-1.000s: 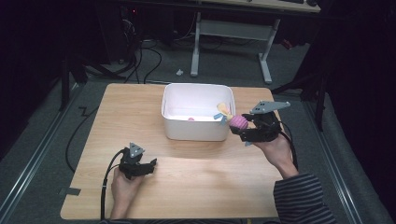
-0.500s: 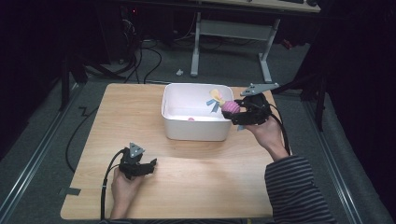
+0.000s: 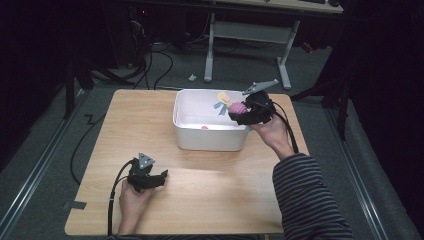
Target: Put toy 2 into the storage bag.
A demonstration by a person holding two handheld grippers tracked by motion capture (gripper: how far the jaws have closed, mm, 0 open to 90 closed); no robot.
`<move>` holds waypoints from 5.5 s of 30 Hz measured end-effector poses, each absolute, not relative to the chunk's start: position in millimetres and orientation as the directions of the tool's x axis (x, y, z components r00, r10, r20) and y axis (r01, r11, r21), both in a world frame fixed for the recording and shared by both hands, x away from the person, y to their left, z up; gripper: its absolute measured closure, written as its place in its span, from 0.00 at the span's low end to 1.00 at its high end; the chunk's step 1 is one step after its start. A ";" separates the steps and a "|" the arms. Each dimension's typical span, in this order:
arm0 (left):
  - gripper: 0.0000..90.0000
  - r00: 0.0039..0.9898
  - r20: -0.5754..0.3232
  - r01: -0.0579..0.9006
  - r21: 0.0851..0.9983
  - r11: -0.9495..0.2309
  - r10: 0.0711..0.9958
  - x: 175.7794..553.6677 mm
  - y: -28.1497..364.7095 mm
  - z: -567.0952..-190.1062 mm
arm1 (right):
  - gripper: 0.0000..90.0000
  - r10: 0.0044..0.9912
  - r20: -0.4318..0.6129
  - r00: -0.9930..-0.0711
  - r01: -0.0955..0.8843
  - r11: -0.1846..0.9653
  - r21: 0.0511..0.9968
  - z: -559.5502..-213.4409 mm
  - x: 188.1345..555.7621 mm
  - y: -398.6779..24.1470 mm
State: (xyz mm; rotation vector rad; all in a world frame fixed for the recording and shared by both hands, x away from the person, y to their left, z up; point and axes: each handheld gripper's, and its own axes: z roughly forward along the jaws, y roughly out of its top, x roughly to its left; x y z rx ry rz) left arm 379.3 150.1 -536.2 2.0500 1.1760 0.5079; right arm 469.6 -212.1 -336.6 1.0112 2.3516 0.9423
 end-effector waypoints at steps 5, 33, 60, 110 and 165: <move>0.28 0.509 -0.010 0.582 0.741 -0.335 0.861 379.3 150.1 -536.2 | 0.39 0.756 -0.092 -0.648 0.491 0.507 0.708 -343.5 477.4 -210.5; 0.28 0.509 -0.011 0.583 0.741 -0.335 0.861 379.3 150.2 -536.2 | 0.38 0.765 -0.034 -0.643 0.595 0.527 0.606 -377.1 504.6 -205.2; 0.28 0.508 -0.015 0.583 0.742 -0.331 0.861 379.4 150.1 -536.3 | 0.33 0.757 0.007 -0.653 0.625 0.534 0.569 -381.6 507.4 -205.6; 0.28 0.509 -0.015 0.583 0.742 -0.331 0.861 379.4 150.2 -536.3 | 0.43 0.867 -0.003 -0.498 0.421 0.245 0.873 -367.0 363.5 -319.7; 0.28 0.509 -0.014 0.583 0.741 -0.333 0.860 379.3 150.2 -536.3 | 0.43 0.900 0.159 -0.406 0.504 0.076 0.860 -480.4 326.5 -330.5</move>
